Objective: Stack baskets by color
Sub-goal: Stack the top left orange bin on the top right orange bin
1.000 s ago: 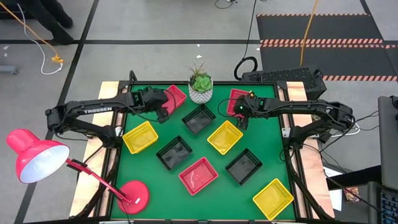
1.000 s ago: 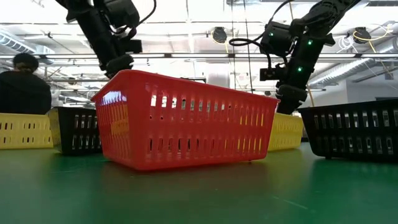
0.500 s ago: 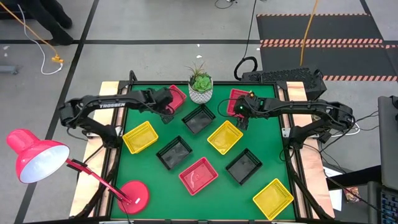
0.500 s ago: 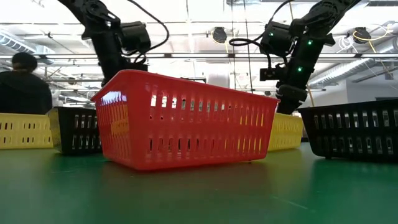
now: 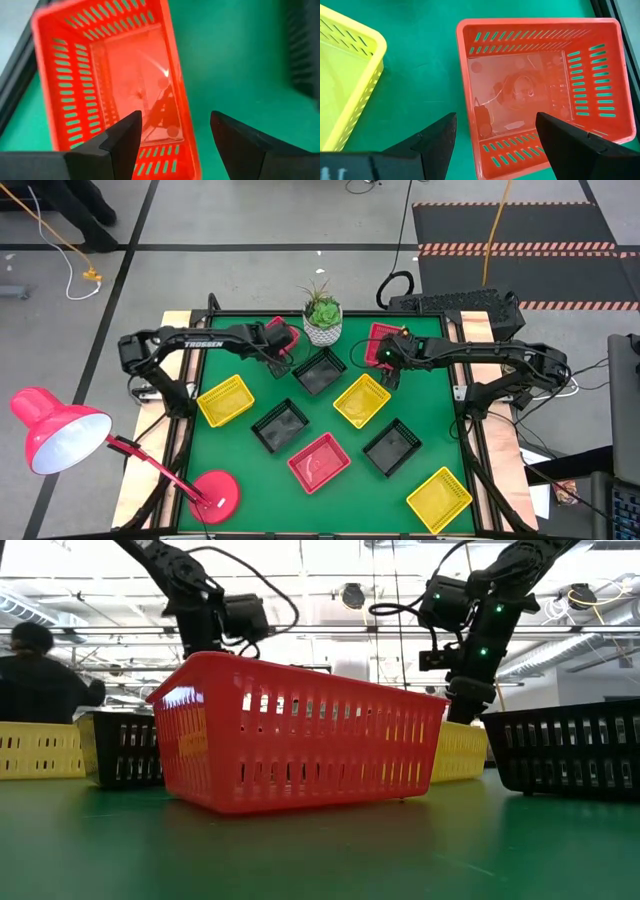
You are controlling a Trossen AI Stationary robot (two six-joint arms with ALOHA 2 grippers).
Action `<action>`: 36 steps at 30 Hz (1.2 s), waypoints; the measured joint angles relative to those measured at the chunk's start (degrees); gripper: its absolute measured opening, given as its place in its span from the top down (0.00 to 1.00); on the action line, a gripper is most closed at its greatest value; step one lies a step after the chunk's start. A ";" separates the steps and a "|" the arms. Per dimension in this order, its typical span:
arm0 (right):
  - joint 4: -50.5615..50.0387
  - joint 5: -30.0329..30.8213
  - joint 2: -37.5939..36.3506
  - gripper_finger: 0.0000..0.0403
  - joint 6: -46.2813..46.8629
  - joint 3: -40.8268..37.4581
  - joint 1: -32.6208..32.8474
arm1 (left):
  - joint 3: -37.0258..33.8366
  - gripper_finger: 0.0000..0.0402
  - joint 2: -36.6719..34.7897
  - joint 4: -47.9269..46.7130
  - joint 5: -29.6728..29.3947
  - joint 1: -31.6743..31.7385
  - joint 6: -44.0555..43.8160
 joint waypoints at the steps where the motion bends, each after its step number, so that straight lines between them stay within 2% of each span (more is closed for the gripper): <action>1: 0.00 0.02 0.00 0.34 -0.02 0.00 0.00 | 0.01 0.41 0.74 -0.18 -0.91 0.00 0.01; 4: -0.27 0.01 0.02 0.34 -0.06 0.00 0.00 | 0.20 0.41 2.60 0.23 -4.35 0.08 0.83; 7: -0.25 0.00 0.02 0.34 -0.11 0.00 0.00 | 0.20 0.49 4.19 0.05 -4.52 0.63 1.16; 10: -0.13 0.02 0.02 0.34 -0.49 0.00 0.00 | 0.20 0.65 4.57 0.06 -4.44 1.03 1.56; 13: 0.09 0.02 0.02 0.34 -1.82 0.00 0.00 | 0.20 0.88 3.96 0.07 -4.44 1.18 3.02; 15: 0.08 0.02 0.02 0.34 -2.88 0.00 0.00 | 0.19 0.96 2.39 -0.03 -4.44 1.17 3.81; 22: 0.70 -0.01 -0.74 0.34 -9.26 0.00 0.55 | 0.17 0.98 -6.90 -3.48 -4.40 -2.77 4.20; 28: 10.07 0.26 -6.47 0.34 -17.07 0.00 5.01 | 1.20 0.98 -14.48 -3.63 -4.44 -9.45 5.03; 31: 15.48 0.41 -10.00 0.34 -21.59 0.02 9.46 | 4.37 0.98 -15.05 -3.07 -4.45 -12.85 4.98; 36: 18.05 7.29 -12.23 0.34 -24.27 4.62 18.23 | 12.54 0.98 -10.24 -4.23 -6.81 -16.45 2.17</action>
